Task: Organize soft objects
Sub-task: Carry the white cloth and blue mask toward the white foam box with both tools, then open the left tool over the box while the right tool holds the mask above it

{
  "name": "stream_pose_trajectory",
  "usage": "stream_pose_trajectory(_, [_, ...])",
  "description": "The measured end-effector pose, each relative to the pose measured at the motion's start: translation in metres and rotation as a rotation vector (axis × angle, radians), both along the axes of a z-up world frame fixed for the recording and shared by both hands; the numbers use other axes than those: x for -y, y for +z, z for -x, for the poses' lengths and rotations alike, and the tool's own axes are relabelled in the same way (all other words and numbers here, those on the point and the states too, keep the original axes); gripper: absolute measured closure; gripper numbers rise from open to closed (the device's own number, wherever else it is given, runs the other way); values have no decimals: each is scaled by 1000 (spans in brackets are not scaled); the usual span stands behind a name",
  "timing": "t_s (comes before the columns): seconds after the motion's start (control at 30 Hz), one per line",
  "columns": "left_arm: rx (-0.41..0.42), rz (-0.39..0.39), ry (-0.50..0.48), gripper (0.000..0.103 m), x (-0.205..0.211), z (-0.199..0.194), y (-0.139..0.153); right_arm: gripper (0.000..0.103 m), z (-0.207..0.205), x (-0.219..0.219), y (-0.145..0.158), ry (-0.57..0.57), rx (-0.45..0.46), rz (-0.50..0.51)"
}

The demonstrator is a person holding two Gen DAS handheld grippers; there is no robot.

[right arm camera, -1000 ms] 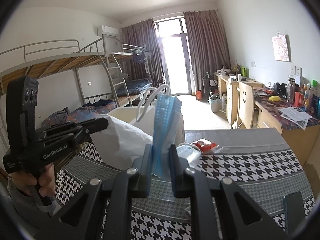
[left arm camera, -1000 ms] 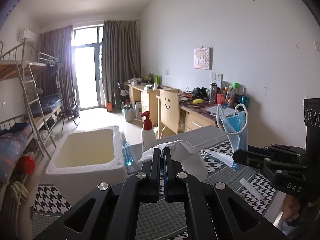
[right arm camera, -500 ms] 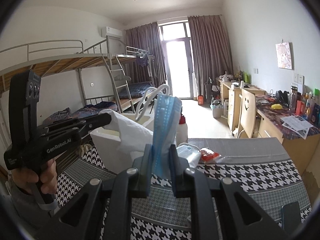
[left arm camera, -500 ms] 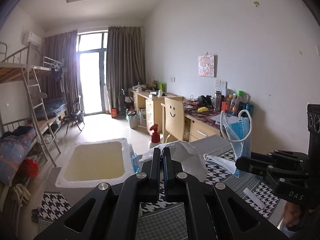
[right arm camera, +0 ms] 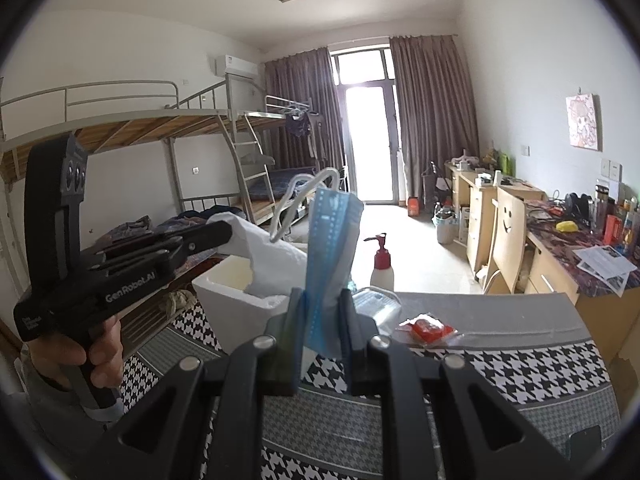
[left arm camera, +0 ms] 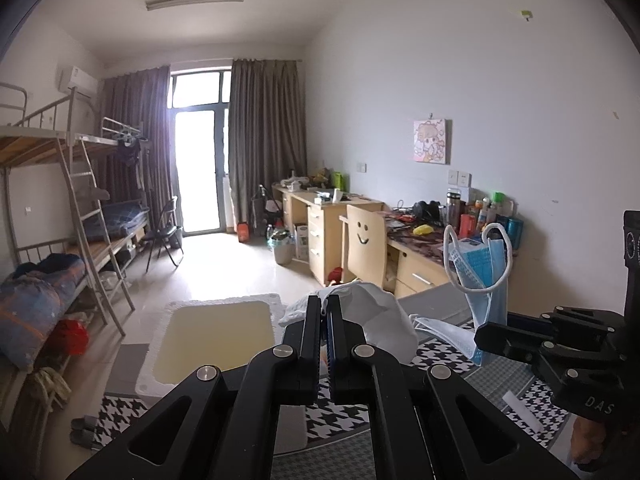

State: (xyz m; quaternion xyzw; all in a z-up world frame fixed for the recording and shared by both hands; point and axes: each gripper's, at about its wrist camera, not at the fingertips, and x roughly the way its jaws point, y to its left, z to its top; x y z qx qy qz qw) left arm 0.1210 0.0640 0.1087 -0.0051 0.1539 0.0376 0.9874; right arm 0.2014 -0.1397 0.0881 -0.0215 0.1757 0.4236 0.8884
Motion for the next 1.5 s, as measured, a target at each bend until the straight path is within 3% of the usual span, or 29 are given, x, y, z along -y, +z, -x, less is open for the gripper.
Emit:
stream_pose_trajectory(0.93, [-13, -22, 197, 100, -35, -9, 0, 84, -16, -47, 11, 110, 10, 39])
stream_pose_trajectory(1.5, [-61, 12, 238, 100, -61, -25, -11, 84, -20, -74, 19, 152, 7, 57])
